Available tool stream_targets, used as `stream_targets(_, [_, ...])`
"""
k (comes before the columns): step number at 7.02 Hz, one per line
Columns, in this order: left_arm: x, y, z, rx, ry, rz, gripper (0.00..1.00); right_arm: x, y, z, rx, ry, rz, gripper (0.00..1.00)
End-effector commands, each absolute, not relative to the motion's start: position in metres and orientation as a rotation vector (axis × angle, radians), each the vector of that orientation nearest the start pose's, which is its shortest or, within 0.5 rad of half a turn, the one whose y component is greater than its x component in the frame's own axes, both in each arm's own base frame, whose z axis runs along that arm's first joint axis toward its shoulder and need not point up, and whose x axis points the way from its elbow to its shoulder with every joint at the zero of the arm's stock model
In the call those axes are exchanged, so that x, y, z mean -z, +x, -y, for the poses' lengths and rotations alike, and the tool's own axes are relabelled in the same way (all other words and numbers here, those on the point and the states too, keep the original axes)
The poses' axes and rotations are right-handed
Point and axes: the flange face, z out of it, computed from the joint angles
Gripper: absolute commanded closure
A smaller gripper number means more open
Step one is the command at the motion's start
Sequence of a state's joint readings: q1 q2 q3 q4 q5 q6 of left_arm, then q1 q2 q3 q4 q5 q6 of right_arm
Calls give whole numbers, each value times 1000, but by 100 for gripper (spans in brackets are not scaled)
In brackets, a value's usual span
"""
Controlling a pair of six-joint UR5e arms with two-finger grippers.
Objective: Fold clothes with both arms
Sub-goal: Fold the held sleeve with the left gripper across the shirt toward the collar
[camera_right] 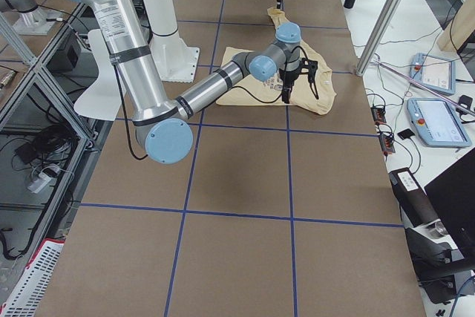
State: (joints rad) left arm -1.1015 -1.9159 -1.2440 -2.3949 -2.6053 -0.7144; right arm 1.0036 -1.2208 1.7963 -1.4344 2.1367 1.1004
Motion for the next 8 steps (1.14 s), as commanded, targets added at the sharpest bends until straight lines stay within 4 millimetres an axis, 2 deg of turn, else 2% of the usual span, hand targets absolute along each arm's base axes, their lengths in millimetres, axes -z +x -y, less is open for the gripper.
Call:
stream_targets(1, [-379, 285, 611, -68, 2, -1330, 100, -371, -234, 555, -241, 83, 854, 0])
stream_targets(2, [-327, 337, 605, -60, -59, -1356, 100, -380, -227, 556, -224, 90, 840, 0])
stream_targets(3, [-275, 377, 605, -9, -69, -1370, 100, -394, -214, 555, -198, 100, 823, 0])
stream_targets(4, [-232, 434, 599, 40, -38, -1370, 100, -416, -191, 555, -165, 119, 796, 0])
stream_targets(5, [-179, 481, 607, 104, -5, -1376, 100, -436, -175, 553, -118, 134, 768, 0])
stream_targets(6, [-139, 502, 616, 130, 23, -1389, 100, -451, -165, 553, -100, 135, 750, 0])
stream_targets(8, [-87, 541, 630, 165, 127, -1420, 100, -483, -140, 554, -63, 136, 714, 0])
